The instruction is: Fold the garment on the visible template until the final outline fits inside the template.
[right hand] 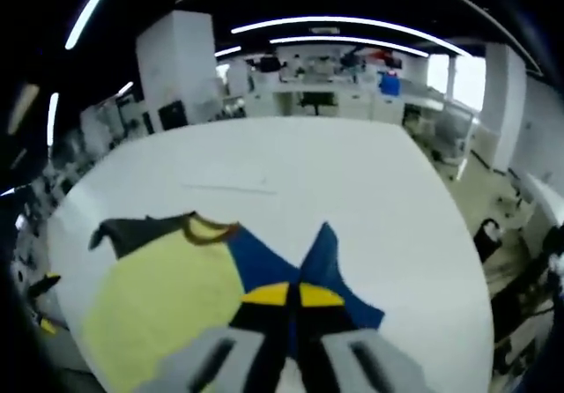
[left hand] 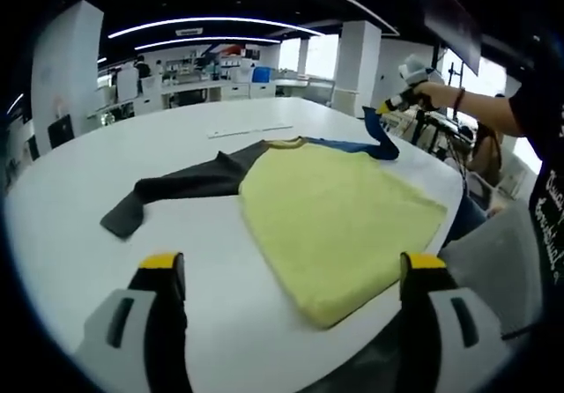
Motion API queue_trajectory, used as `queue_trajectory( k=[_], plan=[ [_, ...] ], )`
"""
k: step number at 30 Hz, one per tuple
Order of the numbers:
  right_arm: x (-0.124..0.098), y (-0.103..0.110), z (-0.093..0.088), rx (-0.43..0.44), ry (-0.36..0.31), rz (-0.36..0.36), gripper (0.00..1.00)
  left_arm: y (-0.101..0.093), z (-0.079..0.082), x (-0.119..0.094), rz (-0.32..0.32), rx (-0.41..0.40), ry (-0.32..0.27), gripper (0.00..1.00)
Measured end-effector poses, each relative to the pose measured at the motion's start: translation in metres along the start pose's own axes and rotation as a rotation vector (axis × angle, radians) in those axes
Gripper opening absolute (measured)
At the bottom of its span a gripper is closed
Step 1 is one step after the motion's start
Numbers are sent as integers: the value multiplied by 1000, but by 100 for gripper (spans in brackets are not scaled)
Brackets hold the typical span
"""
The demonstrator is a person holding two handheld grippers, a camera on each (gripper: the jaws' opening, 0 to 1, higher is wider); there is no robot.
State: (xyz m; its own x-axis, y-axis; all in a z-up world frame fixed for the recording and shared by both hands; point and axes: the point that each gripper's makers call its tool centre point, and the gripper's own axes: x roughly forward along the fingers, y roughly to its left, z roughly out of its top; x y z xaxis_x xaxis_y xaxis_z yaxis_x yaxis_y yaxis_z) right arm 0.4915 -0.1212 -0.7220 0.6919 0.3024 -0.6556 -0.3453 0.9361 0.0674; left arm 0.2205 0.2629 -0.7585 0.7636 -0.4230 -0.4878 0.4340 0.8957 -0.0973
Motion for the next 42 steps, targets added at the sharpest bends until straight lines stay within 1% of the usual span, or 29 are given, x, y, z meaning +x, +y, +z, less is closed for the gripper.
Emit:
queue_trajectory(
  k=[8, 12, 14, 16, 18, 23, 26, 28, 30, 32, 35, 38, 40, 42],
  plan=[
    [9, 21, 8, -34, 6, 29, 0, 1, -1, -4, 6, -5, 0, 99],
    [11, 35, 14, -49, 3, 50, 0, 2, -2, -4, 8, -6, 2, 99],
    [12, 38, 16, -54, 1, 57, 0, 2, -2, -4, 8, -7, 0, 99],
    [12, 45, 20, -62, -4, 67, 0, 2, -3, -4, 9, -9, -1, 99],
    [15, 44, 24, -68, -8, 77, 0, 2, -3, -4, 9, -11, -1, 99],
    [18, 62, 29, -96, -11, 99, 0, 3, -4, -4, 14, -16, -3, 99],
    [20, 78, 30, -112, -13, 118, 0, 5, -6, -5, 17, -16, 0, 99],
    [22, 79, 32, -114, -15, 125, 0, 6, -6, -5, 19, -19, -1, 99],
    [25, 86, 33, -121, -17, 136, 0, 6, -6, -5, 19, -20, 0, 99],
    [30, 94, 37, -132, -18, 151, 0, 6, -6, -4, 21, -18, 2, 99],
    [30, 111, 38, -135, -26, 169, 0, 6, -6, -4, 23, -21, 1, 99],
    [34, 118, 41, -141, -32, 185, 0, 5, -6, -3, 25, -23, 4, 99],
    [36, 130, 43, -145, -36, 195, 0, 4, -6, -2, 25, -25, 5, 99],
    [38, 136, 43, -149, -39, 204, 0, 4, -6, -2, 26, -27, 6, 99]
  ],
)
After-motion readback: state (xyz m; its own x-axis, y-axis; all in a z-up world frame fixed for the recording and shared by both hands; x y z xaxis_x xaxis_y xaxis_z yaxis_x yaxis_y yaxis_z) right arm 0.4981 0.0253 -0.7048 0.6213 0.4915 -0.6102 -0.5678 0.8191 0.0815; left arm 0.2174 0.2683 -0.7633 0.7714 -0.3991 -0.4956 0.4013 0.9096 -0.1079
